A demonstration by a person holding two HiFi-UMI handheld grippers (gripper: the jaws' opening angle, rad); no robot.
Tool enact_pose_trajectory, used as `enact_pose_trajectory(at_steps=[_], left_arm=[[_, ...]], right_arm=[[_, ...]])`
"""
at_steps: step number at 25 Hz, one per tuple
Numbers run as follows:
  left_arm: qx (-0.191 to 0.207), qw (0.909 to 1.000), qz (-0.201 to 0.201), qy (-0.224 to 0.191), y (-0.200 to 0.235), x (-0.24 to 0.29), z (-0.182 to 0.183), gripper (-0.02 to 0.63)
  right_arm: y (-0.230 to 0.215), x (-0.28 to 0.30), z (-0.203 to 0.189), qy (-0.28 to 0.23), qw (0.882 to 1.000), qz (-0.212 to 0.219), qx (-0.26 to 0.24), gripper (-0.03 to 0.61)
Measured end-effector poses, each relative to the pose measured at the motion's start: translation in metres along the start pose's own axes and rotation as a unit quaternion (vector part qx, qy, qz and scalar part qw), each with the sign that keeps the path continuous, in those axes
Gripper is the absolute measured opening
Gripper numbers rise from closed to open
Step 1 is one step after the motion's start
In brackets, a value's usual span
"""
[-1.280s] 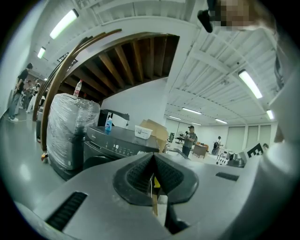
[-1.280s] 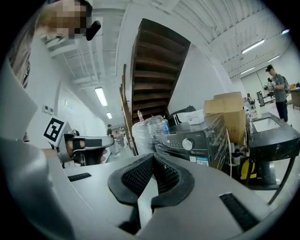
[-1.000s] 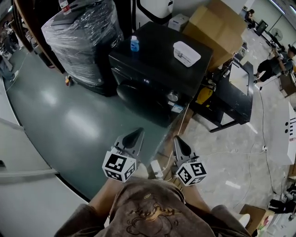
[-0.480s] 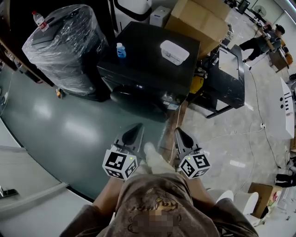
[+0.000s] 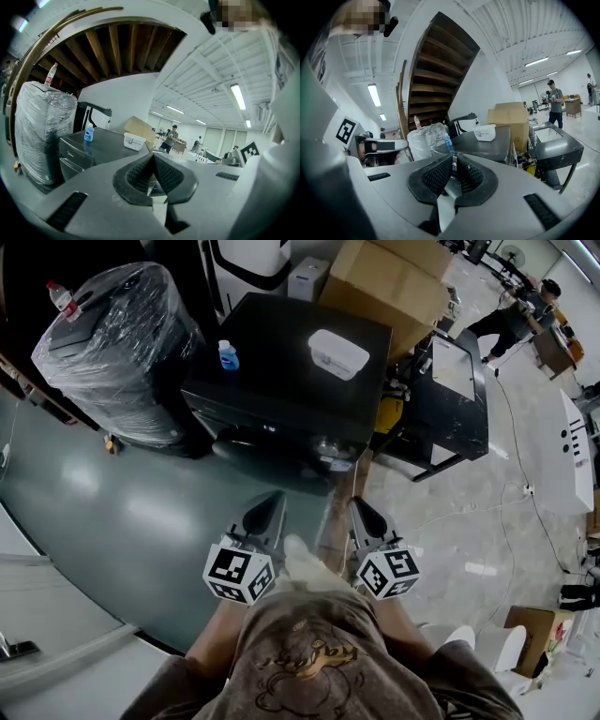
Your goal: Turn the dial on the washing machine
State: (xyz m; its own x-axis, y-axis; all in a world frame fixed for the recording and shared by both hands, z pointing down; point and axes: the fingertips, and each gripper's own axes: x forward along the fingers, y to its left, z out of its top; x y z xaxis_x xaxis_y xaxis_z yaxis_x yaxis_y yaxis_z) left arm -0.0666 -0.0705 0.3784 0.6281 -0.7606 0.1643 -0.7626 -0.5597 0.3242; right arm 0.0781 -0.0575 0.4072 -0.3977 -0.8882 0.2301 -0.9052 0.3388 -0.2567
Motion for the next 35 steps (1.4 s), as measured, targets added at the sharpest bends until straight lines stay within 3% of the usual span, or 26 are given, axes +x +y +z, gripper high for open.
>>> enact_pose_trajectory(at_steps=[3, 9, 26, 35], left_arm=[[0.001, 1.0000, 0.001, 0.003, 0.003, 0.006, 0.002, -0.003], [0.004, 1.0000, 0.004, 0.006, 0.012, 0.017, 0.004, -0.003], [0.002, 0.9994, 0.020, 0.029, 0.032, 0.031, -0.016, -0.003], [0.006, 0.9988, 0.028, 0.041, 0.039, 0.035, -0.021, -0.003]], right_arm=[[-0.004, 0.008, -0.001, 0.001, 1.000, 0.001, 0.011, 0.011], [-0.015, 0.032, -0.015, 0.037, 0.999, -0.003, 0.029, 0.235], [-0.082, 0.135, -0.108, 0.146, 0.984, -0.056, 0.084, 0.250], [-0.114, 0.177, -0.130, 0.171, 0.974, -0.096, 0.110, 0.253]])
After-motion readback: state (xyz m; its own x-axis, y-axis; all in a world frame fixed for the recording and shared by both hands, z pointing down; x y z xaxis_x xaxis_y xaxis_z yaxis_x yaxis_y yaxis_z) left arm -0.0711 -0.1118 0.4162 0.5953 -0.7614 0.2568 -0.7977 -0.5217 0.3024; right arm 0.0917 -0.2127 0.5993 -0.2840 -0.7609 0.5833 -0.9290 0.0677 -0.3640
